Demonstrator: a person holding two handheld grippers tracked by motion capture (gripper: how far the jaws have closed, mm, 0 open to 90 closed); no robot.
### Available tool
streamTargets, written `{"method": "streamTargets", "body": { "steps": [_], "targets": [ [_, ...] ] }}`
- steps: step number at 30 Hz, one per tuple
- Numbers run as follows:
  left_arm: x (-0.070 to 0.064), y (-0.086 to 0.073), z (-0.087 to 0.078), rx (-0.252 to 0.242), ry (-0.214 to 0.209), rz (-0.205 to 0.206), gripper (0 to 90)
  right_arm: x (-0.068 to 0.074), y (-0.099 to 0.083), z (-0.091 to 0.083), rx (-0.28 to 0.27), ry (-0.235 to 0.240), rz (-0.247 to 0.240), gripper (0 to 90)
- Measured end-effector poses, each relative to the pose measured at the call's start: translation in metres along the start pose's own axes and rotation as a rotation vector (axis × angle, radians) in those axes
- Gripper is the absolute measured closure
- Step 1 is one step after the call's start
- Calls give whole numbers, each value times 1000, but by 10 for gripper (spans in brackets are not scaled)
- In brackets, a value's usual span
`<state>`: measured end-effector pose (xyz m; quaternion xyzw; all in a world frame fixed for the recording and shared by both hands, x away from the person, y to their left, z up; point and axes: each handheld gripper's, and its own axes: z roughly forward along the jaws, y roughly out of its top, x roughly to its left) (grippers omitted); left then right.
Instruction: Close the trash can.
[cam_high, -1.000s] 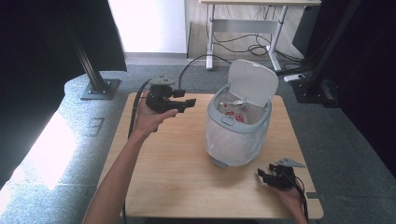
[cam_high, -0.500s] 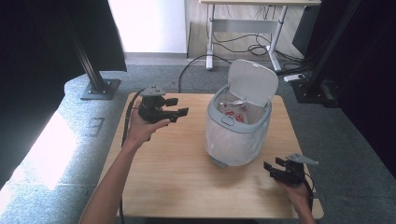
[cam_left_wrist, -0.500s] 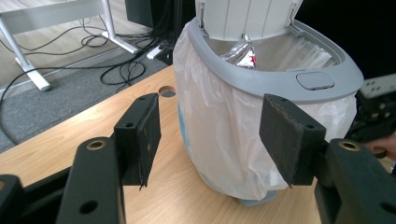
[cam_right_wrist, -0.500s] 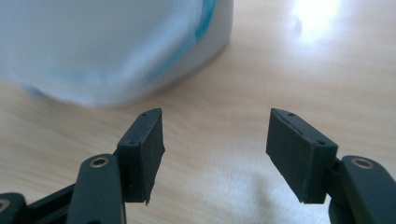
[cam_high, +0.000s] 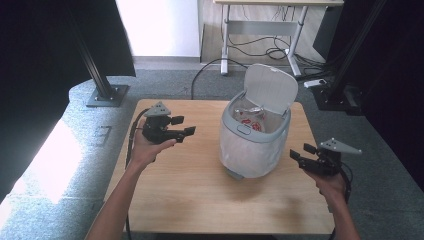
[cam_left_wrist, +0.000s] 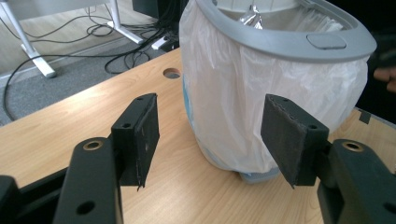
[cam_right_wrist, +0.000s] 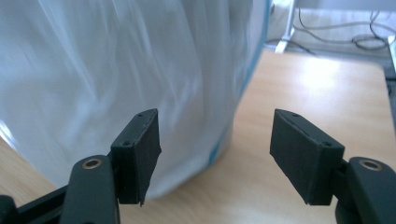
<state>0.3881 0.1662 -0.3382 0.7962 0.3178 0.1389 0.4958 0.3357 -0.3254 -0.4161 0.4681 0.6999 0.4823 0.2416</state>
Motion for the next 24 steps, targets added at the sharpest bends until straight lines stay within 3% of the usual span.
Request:
{"method": "streamTargets", "body": {
  "steps": [9, 10, 11, 12, 13, 14, 17, 20, 24],
  "targets": [
    [4, -29, 4, 23, -2, -31, 372, 4, 68, 1, -48, 48, -32, 304],
    [4, -29, 4, 23, -2, -31, 373, 4, 68, 1, -48, 48, -32, 304],
    [6, -32, 5, 28, 2, -38, 373, 6, 83, 3, -53, 50, -45, 300],
    [6, -32, 5, 28, 2, -38, 373, 6, 83, 3, -53, 50, -45, 300],
    [8, -35, 6, 32, 1, -44, 373, 7, 97, 7, -57, 57, -54, 298],
    [8, -35, 6, 32, 1, -44, 373, 7, 97, 7, -57, 57, -54, 298],
    [9, -37, 7, 33, -1, -49, 372, 7, 122, 17, -59, 55, -72, 294],
    [11, -39, 6, 35, 1, -55, 373, 6, 133, 23, -60, 54, -69, 291],
    [14, -42, 4, 36, 6, -64, 373, 3, 154, 32, -79, 96, -59, 293]
  ]
}}
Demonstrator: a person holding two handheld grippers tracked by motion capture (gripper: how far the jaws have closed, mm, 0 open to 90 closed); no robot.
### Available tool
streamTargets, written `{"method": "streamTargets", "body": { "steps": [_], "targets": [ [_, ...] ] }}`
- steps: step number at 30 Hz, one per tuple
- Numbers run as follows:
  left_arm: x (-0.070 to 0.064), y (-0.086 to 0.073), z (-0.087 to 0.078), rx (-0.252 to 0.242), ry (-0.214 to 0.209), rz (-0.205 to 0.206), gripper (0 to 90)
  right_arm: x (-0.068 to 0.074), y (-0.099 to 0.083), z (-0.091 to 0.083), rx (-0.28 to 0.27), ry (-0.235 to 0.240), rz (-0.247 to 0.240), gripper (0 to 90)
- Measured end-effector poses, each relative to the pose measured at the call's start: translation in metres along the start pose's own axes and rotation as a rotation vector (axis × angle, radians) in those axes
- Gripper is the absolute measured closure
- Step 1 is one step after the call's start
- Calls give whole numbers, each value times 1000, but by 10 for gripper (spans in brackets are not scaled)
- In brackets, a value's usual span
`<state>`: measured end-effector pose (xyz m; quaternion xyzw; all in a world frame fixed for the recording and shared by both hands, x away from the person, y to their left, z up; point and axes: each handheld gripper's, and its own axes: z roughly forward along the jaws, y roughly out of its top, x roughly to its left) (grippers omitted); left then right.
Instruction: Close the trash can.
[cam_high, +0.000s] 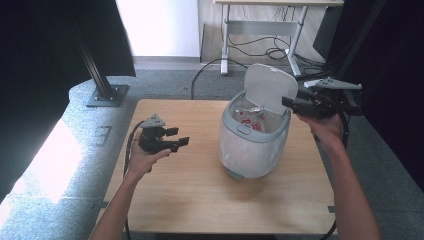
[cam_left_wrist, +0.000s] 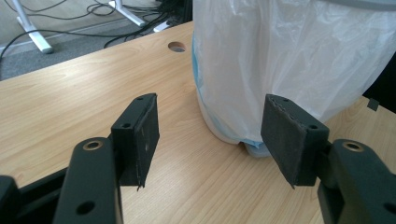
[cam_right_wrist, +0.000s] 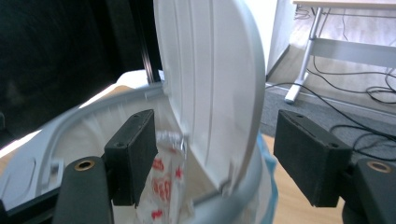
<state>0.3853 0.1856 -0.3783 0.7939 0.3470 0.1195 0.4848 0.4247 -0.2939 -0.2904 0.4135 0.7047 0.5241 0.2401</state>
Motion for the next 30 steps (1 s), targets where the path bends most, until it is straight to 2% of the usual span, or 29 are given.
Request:
{"method": "streamTargets", "body": {
  "steps": [2, 6, 10, 13, 15, 18, 21, 23, 27, 28, 29, 30],
  "targets": [
    [2, -2, -2, 1, 2, -7, 373, 2, 6, 1, -11, 43, 2, 290],
    [7, -6, -4, -5, -2, -28, 373, 14, 5, -1, -5, 89, -13, 281],
    [7, -10, -4, -5, -6, -35, 373, 32, -6, -5, 12, 142, -45, 271],
    [6, -12, -5, 0, -7, -34, 372, 47, -18, -1, 47, 178, -70, 265],
    [6, -13, -5, 0, -6, -36, 371, 54, -25, 2, 60, 195, -75, 267],
    [8, -15, -6, 3, -5, -42, 372, 57, -33, 10, 69, 210, -58, 272],
    [9, -16, -6, 5, -3, -47, 372, 57, -38, 16, 84, 208, -52, 279],
    [12, -19, -6, 7, 0, -54, 373, 58, -40, 21, 68, 194, -37, 289],
    [15, -22, -6, 7, -2, -67, 375, 64, -37, 27, 78, 122, -81, 292],
    [15, -22, -6, 7, -2, -67, 374, 64, -37, 27, 78, 122, -81, 292],
    [16, -23, -5, 9, -2, -71, 374, 71, -36, 31, 91, 75, -120, 281],
    [16, -23, -4, 10, 0, -71, 375, 73, -35, 32, 93, 70, -119, 279]
  ]
}}
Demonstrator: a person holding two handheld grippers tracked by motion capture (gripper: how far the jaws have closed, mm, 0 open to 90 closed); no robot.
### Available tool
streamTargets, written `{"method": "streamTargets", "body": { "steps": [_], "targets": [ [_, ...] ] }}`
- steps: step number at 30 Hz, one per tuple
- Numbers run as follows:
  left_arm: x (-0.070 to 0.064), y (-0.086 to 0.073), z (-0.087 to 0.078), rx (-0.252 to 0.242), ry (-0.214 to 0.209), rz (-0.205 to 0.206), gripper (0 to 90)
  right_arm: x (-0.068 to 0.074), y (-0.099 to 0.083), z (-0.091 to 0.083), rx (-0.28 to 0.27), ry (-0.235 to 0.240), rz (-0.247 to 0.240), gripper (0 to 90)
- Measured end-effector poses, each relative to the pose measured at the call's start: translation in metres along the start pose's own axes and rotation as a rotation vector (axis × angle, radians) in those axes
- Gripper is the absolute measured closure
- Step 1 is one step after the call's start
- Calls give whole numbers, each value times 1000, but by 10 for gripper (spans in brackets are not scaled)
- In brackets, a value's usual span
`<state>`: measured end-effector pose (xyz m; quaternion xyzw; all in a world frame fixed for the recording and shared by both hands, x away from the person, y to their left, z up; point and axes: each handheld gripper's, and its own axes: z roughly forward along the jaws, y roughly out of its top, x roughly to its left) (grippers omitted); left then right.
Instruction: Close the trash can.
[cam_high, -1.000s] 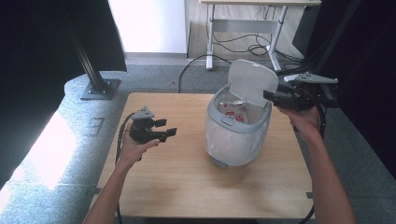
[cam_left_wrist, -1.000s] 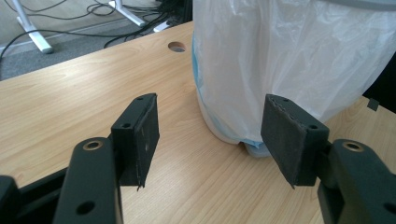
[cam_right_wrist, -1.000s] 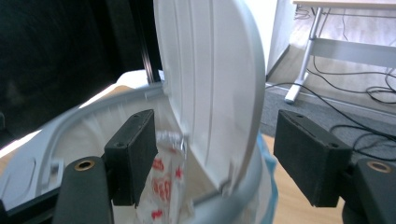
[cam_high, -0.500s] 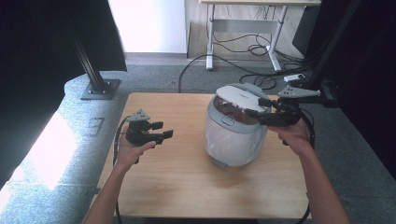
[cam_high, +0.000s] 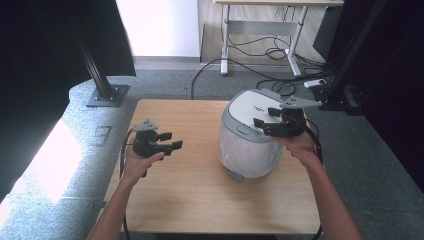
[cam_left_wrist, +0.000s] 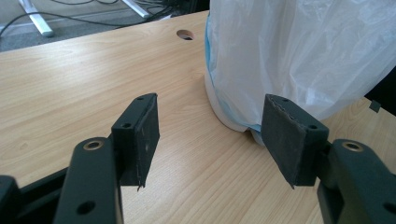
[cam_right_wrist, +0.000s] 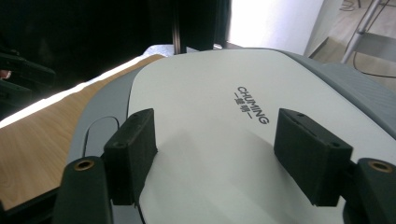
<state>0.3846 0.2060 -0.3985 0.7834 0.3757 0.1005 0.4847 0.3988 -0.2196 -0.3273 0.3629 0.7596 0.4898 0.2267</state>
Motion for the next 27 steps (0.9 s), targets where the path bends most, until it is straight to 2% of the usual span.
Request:
{"method": "streamTargets", "body": {
  "steps": [4, 5, 9, 16, 21, 22, 23, 24, 25, 26, 27],
  "targets": [
    [0, -1, 1, 4, -1, 1, 375, 4, 3, 3, 13, -17, 0, 281],
    [-1, -2, 1, 5, -2, 1, 375, 6, 5, 4, 31, -32, 0, 294],
    [-2, -2, 1, 5, -4, 0, 375, 14, 7, 6, 60, -62, -32, 322],
    [-1, -2, 3, 10, -5, 0, 375, 15, 4, 4, 37, -66, -29, 308],
    [0, -2, 5, 17, -1, 4, 373, 4, -11, -22, -46, -72, 9, 301],
    [0, -2, 5, 17, -1, 4, 373, 4, -11, -22, -46, -72, 9, 301],
    [0, -2, 6, 22, 2, 6, 373, 1, -19, -35, -68, -70, 15, 293],
    [0, -2, 6, 22, 2, 6, 373, 1, -19, -35, -68, -70, 15, 293],
    [0, -2, 6, 24, 3, 7, 373, 0, -24, -42, -75, -69, 13, 290],
    [-1, -2, 6, 25, 3, 9, 372, -1, -36, -56, -101, -65, 16, 289],
    [-1, -2, 7, 25, 1, 9, 372, -2, -41, -60, -105, -65, 17, 287]
  ]
}}
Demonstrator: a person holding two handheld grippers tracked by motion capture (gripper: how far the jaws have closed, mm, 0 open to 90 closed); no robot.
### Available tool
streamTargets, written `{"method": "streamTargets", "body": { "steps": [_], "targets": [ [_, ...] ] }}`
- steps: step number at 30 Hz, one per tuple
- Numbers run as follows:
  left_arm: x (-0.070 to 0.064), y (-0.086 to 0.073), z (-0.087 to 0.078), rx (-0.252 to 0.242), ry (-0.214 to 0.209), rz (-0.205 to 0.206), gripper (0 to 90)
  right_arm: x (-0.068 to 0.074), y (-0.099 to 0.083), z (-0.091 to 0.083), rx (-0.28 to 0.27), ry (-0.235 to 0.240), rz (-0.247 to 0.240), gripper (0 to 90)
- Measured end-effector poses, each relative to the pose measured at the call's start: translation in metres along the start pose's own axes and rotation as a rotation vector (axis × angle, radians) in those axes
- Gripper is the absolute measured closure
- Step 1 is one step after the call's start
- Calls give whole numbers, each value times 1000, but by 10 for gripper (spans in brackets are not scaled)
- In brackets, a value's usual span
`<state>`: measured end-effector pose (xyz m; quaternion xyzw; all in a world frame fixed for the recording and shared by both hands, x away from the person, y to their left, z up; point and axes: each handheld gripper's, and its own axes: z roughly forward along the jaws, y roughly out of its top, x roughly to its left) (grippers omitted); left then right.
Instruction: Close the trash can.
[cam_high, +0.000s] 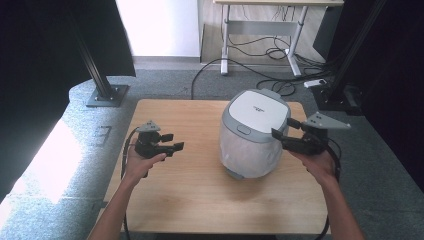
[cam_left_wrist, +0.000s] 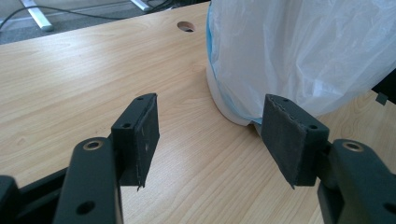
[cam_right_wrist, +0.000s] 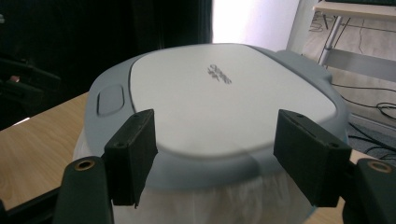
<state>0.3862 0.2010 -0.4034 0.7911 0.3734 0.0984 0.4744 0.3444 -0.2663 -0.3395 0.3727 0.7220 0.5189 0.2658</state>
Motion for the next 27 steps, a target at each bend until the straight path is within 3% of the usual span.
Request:
{"method": "streamTargets", "body": {
  "steps": [8, 10, 18, 22, 27],
  "targets": [
    [-4, -3, 2, 1, -2, 8, 370, -10, -45, -24, -5, -14, 33, 280],
    [-4, -4, 2, 1, -2, 8, 370, -11, -51, -25, -1, -20, 32, 280],
    [-5, -6, 3, 0, -4, 5, 370, -19, -110, -19, 58, -31, 98, 279],
    [-5, -6, 1, -2, -3, 6, 369, -22, -123, -14, 84, -37, 118, 278],
    [-4, -6, 1, -4, -1, 4, 366, -23, -123, -13, 81, -42, 114, 277]
  ]
}}
